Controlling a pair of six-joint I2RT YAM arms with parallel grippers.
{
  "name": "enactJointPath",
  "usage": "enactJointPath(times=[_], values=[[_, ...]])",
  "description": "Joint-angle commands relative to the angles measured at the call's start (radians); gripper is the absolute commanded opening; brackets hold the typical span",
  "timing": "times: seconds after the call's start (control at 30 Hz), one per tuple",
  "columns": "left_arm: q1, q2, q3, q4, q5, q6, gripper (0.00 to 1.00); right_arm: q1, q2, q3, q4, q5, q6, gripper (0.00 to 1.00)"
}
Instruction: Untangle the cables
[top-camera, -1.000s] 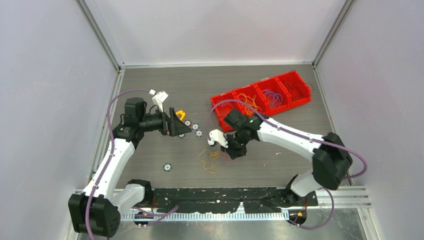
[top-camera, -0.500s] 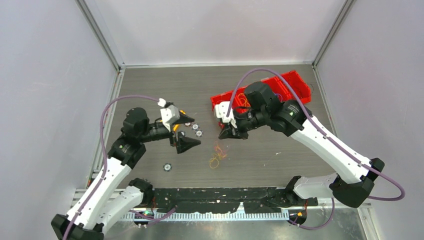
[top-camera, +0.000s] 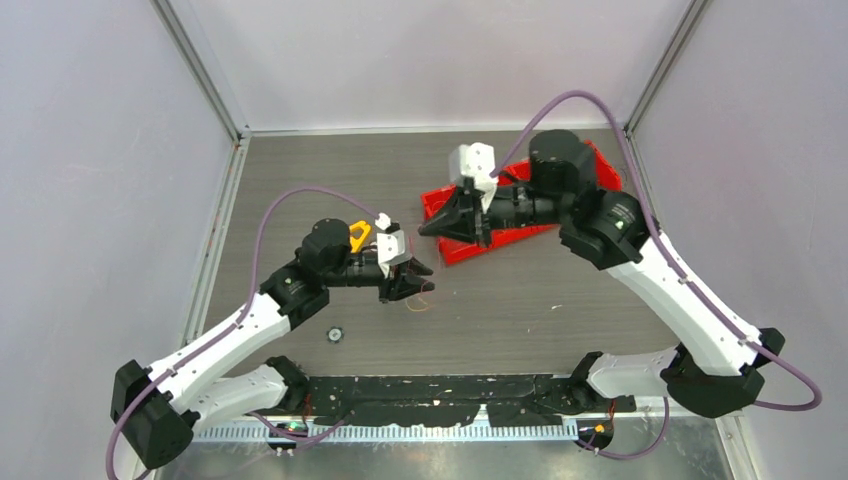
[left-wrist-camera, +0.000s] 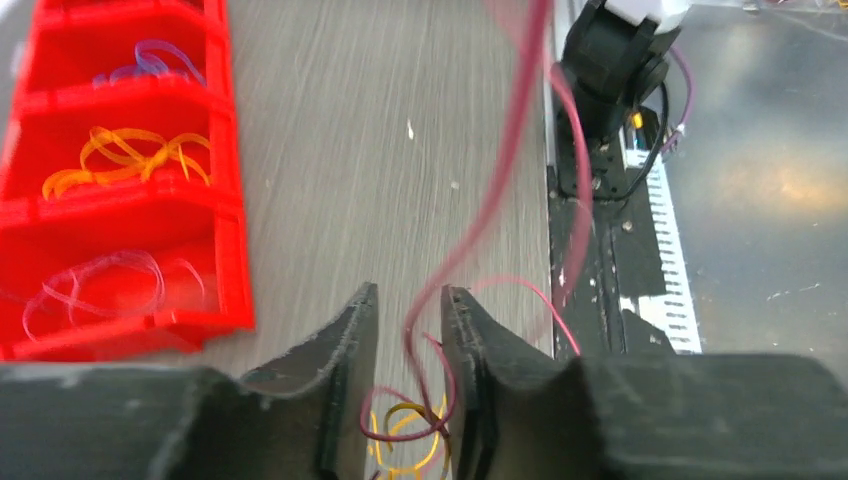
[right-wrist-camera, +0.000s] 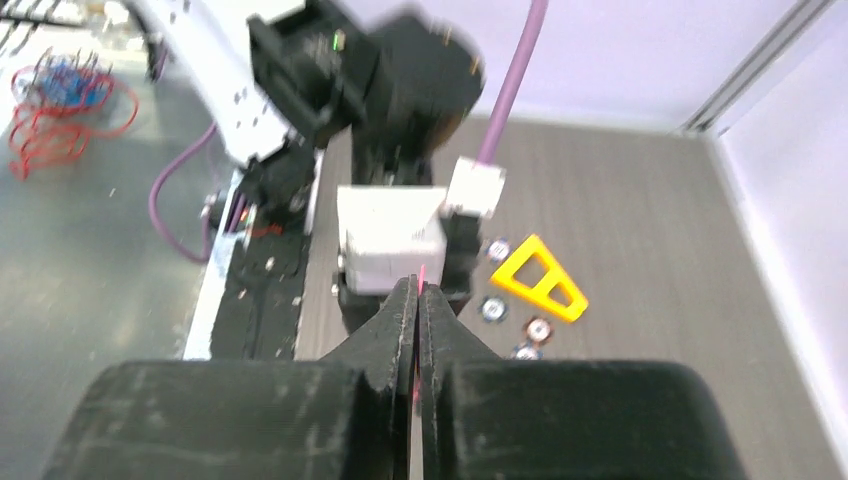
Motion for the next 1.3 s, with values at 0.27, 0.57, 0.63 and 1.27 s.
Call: enactJointPath(times=[0.27, 0.57, 0.63, 1.27], values=[[0.233, -0.130, -0.194, -0.261, 0.035, 0.253, 0.26, -0.222, -0.063, 0.253, 0.258, 0.076, 0.223, 0.05], [0.270, -0.182, -0.237, -0.367, 0.036, 0.346, 0.39, -0.355, -0.054, 0.172, 0.292, 0.087, 0.256, 0.05], [0.275, -0.186, -0.243, -0.393, 0.014, 0.365, 0.42, -0.384, -0.047, 0.172, 0.322, 0.079, 0.281, 0.05], [0.304, -0.259, -0.225, -0.433, -0.008, 0.339, 0.72, -0.457, -0.020, 0.009, 0.369, 0.147, 0.164, 0.05]])
